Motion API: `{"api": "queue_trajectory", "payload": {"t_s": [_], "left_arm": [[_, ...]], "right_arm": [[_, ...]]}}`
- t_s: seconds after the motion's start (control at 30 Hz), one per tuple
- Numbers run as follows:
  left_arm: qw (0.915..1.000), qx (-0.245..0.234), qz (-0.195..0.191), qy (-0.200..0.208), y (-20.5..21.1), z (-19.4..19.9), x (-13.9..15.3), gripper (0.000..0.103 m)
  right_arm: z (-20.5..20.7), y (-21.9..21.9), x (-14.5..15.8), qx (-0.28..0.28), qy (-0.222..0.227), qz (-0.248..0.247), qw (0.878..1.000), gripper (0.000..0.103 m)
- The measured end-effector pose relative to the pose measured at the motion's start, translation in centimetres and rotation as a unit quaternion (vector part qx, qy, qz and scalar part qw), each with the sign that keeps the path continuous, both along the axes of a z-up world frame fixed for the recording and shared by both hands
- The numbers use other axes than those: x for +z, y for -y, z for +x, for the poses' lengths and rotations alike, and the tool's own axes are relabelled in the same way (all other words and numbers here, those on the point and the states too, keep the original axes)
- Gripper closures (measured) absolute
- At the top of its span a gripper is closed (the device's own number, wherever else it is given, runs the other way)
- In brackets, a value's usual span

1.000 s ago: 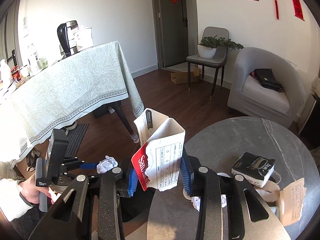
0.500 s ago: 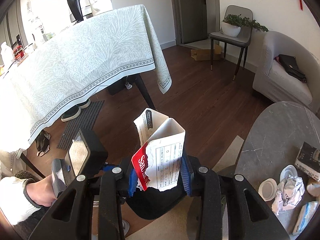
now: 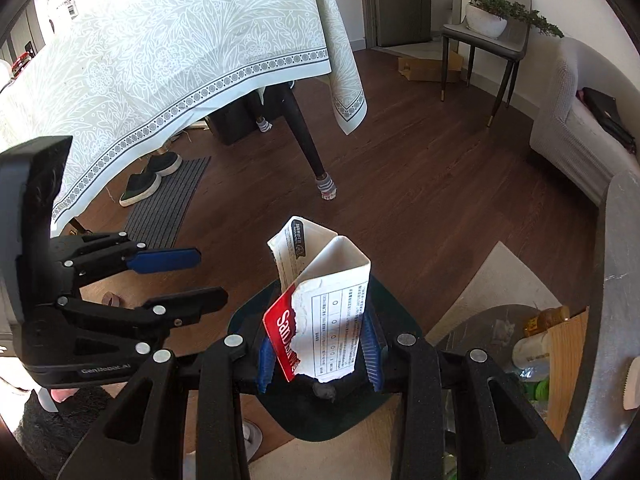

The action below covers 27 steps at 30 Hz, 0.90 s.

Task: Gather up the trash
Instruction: 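Lower the SanDisk box into the green bin and open the right gripper, then move both grippers back over the table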

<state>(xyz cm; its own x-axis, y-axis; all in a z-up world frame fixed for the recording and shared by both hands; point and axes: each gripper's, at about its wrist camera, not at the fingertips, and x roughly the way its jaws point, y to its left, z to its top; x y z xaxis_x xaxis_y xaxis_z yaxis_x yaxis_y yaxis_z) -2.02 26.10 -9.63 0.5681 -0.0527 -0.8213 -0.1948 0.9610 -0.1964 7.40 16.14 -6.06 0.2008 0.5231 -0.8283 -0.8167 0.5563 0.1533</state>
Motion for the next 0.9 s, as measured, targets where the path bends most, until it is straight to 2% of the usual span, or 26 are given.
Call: {"api": "queue_trajectory", "payload": {"t_s": [0.07,0.17,0.3,0.53,0.63,0.67,0.7,0.9], "left_arm": [[0.9999,-0.004,0.005,0.014,0.0,-0.2,1.2,0.062],[0.9992,-0.006,0.015,0.036,0.1,-0.7,2.8,0.066],[0.9986,-0.004,0.007,0.052,0.4,-0.7,4.4,0.075],[0.9976,0.002,-0.002,0.069,1.0,-0.3,6.8,0.079],[0.9963,0.005,-0.004,0.086,1.3,-0.4,7.9,0.081],[0.9959,0.009,-0.004,0.09,1.4,-0.4,8.3,0.082],[0.9952,0.01,-0.008,0.097,1.4,-0.4,8.7,0.083],[0.9924,0.008,0.0,0.123,1.8,-0.1,10.7,0.083]], "right_arm": [[0.1,-0.4,-1.5,0.003,-0.013,-0.01,1.0,0.067],[0.0,-1.2,-3.7,0.008,-0.03,-0.028,0.999,0.067],[-0.5,-2.2,-6.6,0.018,-0.05,-0.056,0.997,0.064],[-1.4,-2.5,-10.2,0.034,-0.06,-0.098,0.993,0.061],[-1.7,-2.4,-11.8,0.038,-0.057,-0.118,0.991,0.051],[-1.6,-2.4,-12.2,0.037,-0.057,-0.122,0.99,0.045],[-1.6,-2.4,-12.4,0.037,-0.06,-0.123,0.99,0.043],[-2.3,-1.9,-11.1,0.053,-0.052,-0.114,0.991,0.042]]}}
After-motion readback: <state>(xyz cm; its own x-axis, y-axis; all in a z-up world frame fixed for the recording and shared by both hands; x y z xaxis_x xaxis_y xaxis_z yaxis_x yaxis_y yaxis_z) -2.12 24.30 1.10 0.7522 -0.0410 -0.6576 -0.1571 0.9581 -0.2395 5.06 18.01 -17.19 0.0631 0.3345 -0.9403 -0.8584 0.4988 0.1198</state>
